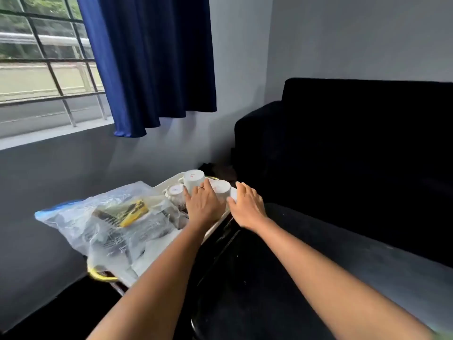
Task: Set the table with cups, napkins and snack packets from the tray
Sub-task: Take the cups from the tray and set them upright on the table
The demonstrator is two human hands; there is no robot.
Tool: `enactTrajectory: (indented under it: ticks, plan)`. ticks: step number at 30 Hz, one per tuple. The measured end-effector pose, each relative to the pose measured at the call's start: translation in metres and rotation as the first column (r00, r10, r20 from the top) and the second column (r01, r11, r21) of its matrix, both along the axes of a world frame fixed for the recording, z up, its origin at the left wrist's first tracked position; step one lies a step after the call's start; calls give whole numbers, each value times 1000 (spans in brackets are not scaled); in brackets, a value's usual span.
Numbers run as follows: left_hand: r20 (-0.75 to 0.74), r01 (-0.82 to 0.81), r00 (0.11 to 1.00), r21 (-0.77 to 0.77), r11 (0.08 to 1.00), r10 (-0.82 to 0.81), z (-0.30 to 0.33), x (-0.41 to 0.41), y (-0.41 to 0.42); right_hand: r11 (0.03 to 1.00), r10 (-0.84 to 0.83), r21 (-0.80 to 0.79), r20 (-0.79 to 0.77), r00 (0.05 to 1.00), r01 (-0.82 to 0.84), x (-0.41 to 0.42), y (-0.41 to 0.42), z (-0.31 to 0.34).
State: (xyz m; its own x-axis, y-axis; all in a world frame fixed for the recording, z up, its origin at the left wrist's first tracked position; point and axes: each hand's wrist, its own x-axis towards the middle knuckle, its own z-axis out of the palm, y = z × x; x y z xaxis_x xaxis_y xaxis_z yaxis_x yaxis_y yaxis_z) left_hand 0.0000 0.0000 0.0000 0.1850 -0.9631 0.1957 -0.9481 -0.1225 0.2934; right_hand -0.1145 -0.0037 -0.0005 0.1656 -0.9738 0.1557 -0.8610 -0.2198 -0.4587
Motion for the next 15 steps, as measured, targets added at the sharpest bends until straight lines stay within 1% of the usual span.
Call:
enactTrajectory:
  ticks: [2,6,9,12,15]
  plan:
    - [46,-36,998,80,996,32,1,1,-7,999,-42,33,64,997,40,7,-10,-1]
    - [51,-69,997,191,979,61,0,7,-18,987,-91,142,140,986,71,19,-23,-6]
    - [52,-92,995,192,977,84,-3,5,-24,981,-112,174,152,982,85,21,-28,-11]
    - [20,-120,993,192,974,118,-3,3,-26,974,-137,201,178,974,100,25,-30,-13]
    - [23,-121,993,179,976,119,0,5,-26,957,-179,270,269,946,105,24,-28,-11]
